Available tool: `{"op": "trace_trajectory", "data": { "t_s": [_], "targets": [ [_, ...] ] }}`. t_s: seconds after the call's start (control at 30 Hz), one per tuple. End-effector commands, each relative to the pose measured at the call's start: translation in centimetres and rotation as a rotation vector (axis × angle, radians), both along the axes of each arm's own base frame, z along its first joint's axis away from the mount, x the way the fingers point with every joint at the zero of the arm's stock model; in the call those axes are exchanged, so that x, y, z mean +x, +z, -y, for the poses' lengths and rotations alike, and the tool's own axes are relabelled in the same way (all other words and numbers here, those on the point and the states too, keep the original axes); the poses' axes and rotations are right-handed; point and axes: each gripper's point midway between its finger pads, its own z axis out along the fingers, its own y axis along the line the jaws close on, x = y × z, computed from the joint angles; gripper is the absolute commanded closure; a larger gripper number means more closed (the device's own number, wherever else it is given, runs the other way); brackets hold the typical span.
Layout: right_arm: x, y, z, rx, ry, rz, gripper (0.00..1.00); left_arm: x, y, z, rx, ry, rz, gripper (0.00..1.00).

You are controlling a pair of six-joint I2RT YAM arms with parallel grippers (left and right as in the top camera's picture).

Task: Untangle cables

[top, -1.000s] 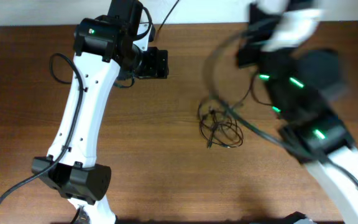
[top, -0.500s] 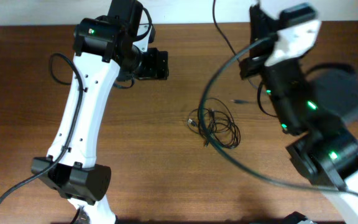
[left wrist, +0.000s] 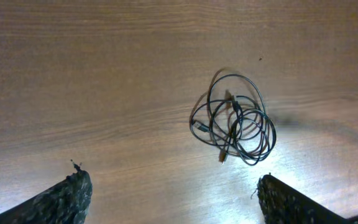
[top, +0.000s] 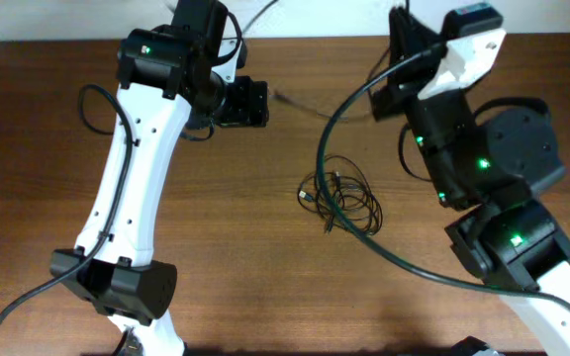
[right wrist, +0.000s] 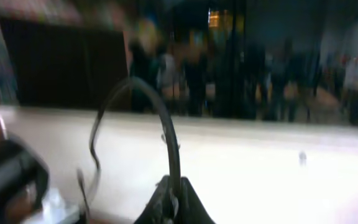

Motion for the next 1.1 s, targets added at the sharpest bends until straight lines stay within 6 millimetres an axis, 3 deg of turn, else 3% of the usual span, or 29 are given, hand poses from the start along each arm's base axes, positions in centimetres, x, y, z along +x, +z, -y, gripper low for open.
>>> {"op": "trace_trajectory", "data": {
  "t_s": [0.0, 0.17, 0.43, 0.7, 0.8, 0.93, 1.07],
  "targets": [
    [1.7, -4.7, -0.8, -0.025, -0.012, -0.164, 0.96, 0.5, 0.3, -0.3, -0.010, -0.005, 0.017, 0.13],
    [1.7, -8.8, -2.2, 0.003, 0.047, -0.333, 0.96, 1.0, 0.4, -1.7, -0.042, 0.056, 0.006, 0.12],
    [0.4, -10.5, -7.8, 0.107, 0.356, -0.452, 0.96, 1.6, 1.9, -3.4, -0.285, 0.116, -0.033, 0.11],
    [1.4, -12.3, -9.3, 0.098, 0.397, -0.488, 0.96, 0.0, 4.7, -0.6, -0.572, 0.040, -0.106, 0.12],
    [1.9, -14.2, -10.3, 0.083, 0.421, -0.537, 0.96, -0.3, 5.6, 0.2, -0.668, 0.102, -0.177, 0.15],
    [2.4, -16.5, -11.6, 0.069, 0.465, -0.595, 0.96, 1.3, 6.0, 0.0, -0.669, 0.125, -0.118, 0.17],
    [2.5, -16.6, -11.7, 0.069, 0.465, -0.596, 0.96, 2.8, 5.2, -1.3, -0.566, 0.146, -0.034, 0.16]
  ]
}}
